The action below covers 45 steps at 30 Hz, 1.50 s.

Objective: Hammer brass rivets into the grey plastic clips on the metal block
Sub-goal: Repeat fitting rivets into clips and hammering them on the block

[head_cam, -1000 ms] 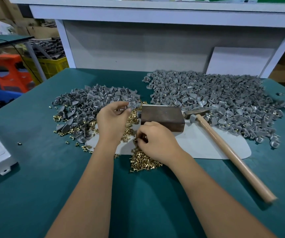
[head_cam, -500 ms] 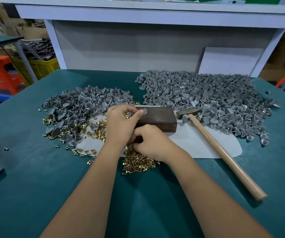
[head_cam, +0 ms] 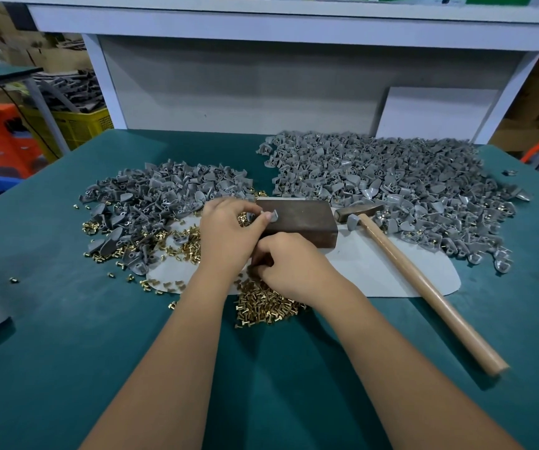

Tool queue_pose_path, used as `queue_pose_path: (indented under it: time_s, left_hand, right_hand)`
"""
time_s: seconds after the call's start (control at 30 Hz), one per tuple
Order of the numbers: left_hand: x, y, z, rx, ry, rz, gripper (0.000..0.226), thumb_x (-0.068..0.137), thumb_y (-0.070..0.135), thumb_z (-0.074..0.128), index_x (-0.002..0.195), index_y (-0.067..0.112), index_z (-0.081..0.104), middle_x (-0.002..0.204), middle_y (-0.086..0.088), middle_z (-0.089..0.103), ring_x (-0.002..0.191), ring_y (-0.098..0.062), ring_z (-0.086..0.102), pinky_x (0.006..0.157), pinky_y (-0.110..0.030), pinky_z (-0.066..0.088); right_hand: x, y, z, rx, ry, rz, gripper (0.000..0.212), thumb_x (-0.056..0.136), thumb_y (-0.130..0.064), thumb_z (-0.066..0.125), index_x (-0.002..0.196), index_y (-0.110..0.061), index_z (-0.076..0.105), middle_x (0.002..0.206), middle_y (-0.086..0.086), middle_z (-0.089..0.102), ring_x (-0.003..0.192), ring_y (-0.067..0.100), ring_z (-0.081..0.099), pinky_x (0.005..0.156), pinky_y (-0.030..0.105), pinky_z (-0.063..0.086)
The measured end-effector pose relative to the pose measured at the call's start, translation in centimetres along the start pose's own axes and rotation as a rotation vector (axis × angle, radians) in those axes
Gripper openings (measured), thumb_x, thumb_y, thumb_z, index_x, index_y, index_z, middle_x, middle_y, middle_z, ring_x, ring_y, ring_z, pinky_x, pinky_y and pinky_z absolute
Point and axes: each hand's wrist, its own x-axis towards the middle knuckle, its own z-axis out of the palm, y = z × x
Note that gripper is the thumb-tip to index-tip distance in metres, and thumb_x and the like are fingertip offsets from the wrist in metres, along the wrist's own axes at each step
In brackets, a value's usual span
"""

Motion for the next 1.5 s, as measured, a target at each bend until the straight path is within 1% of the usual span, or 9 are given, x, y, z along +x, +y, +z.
queue_pose_path:
  time_s: [0.1, 0.23, 0.33, 0.5, 0.73, 0.87, 1.1, 1.37, 1.5]
  left_hand:
    - [-0.1, 0.3, -0.3, -0.092, -0.013, -0.045, 0.012, 0.086, 0.022, 0.069, 0.097, 0.025, 0.074, 0.093, 0.029, 0.053, 0.123, -0.018, 0.046, 0.104, -0.038, 0.037]
    - [0.1, 0.4, -0.6, -0.232, -0.006, -0.154, 0.026, 0.085, 0.009, 0.056, 0.096, 0.027, 0.072, 0.106, 0.006, 0.068, 0.114, -0.014, 0.057, 0.1, -0.039, 0.048]
    - [-0.1, 0.6, -1.0, -0.283, 0.024, -0.15, 0.03, 0.086, 0.006, 0.055, 0.096, 0.029, 0.071, 0.105, 0.008, 0.07, 0.095, -0.001, 0.061, 0.09, -0.029, 0.053]
    - [-0.3, 1.0, -0.5, -0.242, -0.088, -0.136, 0.031, 0.085, 0.01, 0.064, 0.107, 0.031, 0.071, 0.111, 0.011, 0.067, 0.119, -0.014, 0.054, 0.104, -0.043, 0.045]
    - [-0.9, 1.5, 0.7, -0.258, -0.139, -0.069, 0.033, 0.085, 0.004, 0.068, 0.11, 0.026, 0.071, 0.094, 0.013, 0.072, 0.108, -0.012, 0.061, 0.099, -0.036, 0.049]
    - [-1.0, 1.3, 1.3, -0.28, -0.135, -0.059, 0.043, 0.085, 0.008, 0.072, 0.12, 0.031, 0.064, 0.09, 0.018, 0.072, 0.108, -0.011, 0.062, 0.101, -0.032, 0.045]
    - [-0.8, 0.8, 1.7, -0.341, -0.097, -0.042, 0.05, 0.082, 0.005, 0.075, 0.115, 0.038, 0.056, 0.083, 0.011, 0.071, 0.088, 0.013, 0.061, 0.077, 0.006, 0.036]
    - [-0.6, 1.2, 2.0, -0.332, -0.103, -0.12, 0.044, 0.084, 0.009, 0.073, 0.12, 0.031, 0.061, 0.079, 0.018, 0.07, 0.082, 0.014, 0.061, 0.082, -0.021, 0.052]
    - [-0.6, 1.1, 1.9, -0.339, -0.108, -0.114, 0.038, 0.083, 0.008, 0.072, 0.111, 0.031, 0.062, 0.086, 0.025, 0.068, 0.084, 0.009, 0.063, 0.087, -0.034, 0.056]
  right_hand:
    - [-0.1, 0.1, 0.2, -0.061, 0.04, -0.005, 0.01, 0.083, -0.024, 0.059, 0.09, -0.018, 0.064, 0.089, 0.001, 0.068, 0.085, 0.025, 0.061, 0.071, 0.036, 0.052]
    - [-0.2, 0.2, 0.1, -0.088, 0.142, 0.0, 0.009, 0.08, -0.028, 0.058, 0.085, -0.021, 0.061, 0.081, -0.004, 0.064, 0.078, 0.02, 0.06, 0.061, 0.03, 0.048]
    - [-0.1, 0.5, -0.1, 0.161, 0.249, 0.068, 0.003, 0.078, -0.022, 0.062, 0.077, -0.023, 0.06, 0.071, -0.009, 0.062, 0.069, 0.011, 0.058, 0.061, 0.03, 0.051]
    - [0.2, 1.2, -0.8, 0.505, 0.478, 0.117, 0.017, 0.077, -0.005, 0.065, 0.073, -0.021, 0.064, 0.066, -0.012, 0.059, 0.061, -0.002, 0.051, 0.058, 0.011, 0.042]
    - [0.6, 3.0, -1.7, 0.5, 0.556, 0.126, 0.015, 0.082, -0.006, 0.066, 0.077, -0.02, 0.066, 0.074, -0.011, 0.062, 0.068, -0.002, 0.055, 0.063, 0.01, 0.043]
    - [1.1, 3.1, -1.7, 0.479, 0.605, 0.116, 0.032, 0.08, 0.002, 0.064, 0.077, -0.03, 0.059, 0.073, -0.012, 0.06, 0.069, -0.004, 0.053, 0.063, 0.008, 0.042]
    - [1.5, 3.0, -2.1, 0.048, 0.529, -0.007, 0.029, 0.084, -0.002, 0.059, 0.102, -0.025, 0.059, 0.086, -0.007, 0.06, 0.089, 0.014, 0.049, 0.073, 0.036, 0.046]
    - [1.4, 1.4, -2.8, -0.369, 0.536, -0.076, 0.051, 0.075, 0.003, 0.061, 0.118, -0.024, 0.056, 0.077, -0.002, 0.043, 0.082, 0.027, 0.052, 0.065, 0.028, 0.028]
    - [1.1, 1.0, -2.8, -0.377, 0.577, -0.17, 0.058, 0.067, 0.01, 0.065, 0.118, -0.018, 0.061, 0.072, 0.003, 0.06, 0.076, 0.025, 0.052, 0.065, 0.027, 0.027]
